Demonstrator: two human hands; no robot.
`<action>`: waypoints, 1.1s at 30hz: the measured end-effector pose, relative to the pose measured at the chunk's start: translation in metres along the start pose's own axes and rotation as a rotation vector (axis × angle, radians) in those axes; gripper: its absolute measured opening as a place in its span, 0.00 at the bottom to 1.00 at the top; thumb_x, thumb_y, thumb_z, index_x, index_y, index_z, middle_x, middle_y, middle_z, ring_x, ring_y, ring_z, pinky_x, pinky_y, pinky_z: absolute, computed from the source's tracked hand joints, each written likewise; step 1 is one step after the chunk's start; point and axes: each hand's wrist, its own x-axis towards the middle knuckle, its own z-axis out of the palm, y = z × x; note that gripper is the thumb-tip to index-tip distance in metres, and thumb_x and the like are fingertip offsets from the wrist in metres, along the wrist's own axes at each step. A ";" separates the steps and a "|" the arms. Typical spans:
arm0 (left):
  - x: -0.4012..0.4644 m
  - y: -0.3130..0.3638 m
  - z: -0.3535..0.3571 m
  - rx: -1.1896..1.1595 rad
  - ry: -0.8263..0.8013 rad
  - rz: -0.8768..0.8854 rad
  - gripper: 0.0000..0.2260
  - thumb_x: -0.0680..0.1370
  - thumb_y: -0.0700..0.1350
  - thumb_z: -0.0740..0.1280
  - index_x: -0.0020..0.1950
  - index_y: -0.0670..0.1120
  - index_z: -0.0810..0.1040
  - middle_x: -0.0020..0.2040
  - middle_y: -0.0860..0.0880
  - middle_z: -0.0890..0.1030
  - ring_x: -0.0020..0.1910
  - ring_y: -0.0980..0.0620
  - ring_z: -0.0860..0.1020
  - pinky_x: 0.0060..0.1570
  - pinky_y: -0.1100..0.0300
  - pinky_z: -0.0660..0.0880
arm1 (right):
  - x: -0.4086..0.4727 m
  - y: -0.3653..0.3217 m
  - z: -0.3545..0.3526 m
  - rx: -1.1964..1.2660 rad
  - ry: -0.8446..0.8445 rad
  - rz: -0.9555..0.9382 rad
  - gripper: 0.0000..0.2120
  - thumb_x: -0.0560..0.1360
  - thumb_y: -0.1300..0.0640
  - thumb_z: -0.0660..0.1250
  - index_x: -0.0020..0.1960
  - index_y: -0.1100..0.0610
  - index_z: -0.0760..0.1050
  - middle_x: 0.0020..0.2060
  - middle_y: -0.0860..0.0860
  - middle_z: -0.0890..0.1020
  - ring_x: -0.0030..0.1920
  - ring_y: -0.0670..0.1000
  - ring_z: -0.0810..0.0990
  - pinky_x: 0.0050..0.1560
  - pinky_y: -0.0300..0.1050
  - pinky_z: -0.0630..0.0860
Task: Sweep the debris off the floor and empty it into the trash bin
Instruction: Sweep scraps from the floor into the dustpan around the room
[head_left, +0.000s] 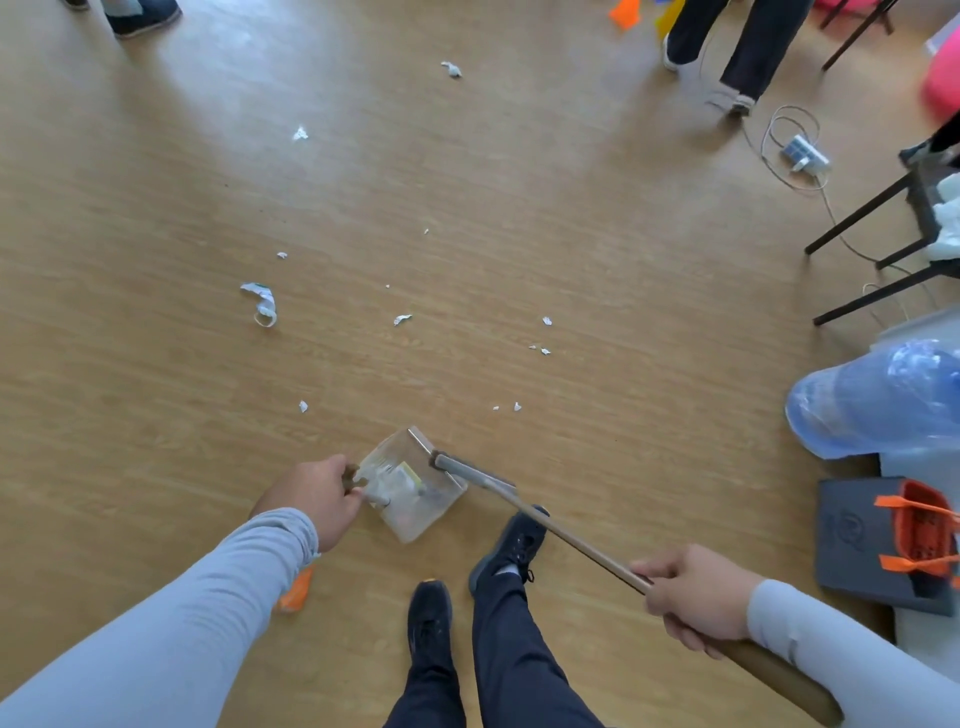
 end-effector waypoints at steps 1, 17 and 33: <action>0.000 0.003 -0.002 -0.001 -0.004 0.002 0.12 0.78 0.54 0.65 0.59 0.52 0.77 0.50 0.52 0.83 0.47 0.49 0.80 0.49 0.54 0.79 | 0.001 0.008 -0.002 0.033 0.021 0.007 0.31 0.73 0.59 0.64 0.76 0.52 0.66 0.27 0.57 0.78 0.23 0.52 0.70 0.26 0.42 0.73; 0.100 0.158 -0.035 0.207 -0.058 0.193 0.12 0.79 0.52 0.64 0.60 0.52 0.77 0.55 0.51 0.82 0.55 0.46 0.80 0.55 0.53 0.78 | 0.093 -0.036 -0.080 0.335 0.276 0.083 0.09 0.74 0.65 0.62 0.51 0.64 0.78 0.26 0.56 0.79 0.24 0.54 0.77 0.31 0.42 0.76; 0.126 0.185 -0.058 0.246 -0.094 0.129 0.12 0.79 0.54 0.63 0.61 0.54 0.76 0.48 0.54 0.83 0.46 0.50 0.81 0.50 0.54 0.80 | 0.079 -0.017 -0.157 0.211 0.176 -0.019 0.09 0.76 0.61 0.62 0.53 0.52 0.77 0.26 0.53 0.76 0.23 0.51 0.72 0.30 0.42 0.77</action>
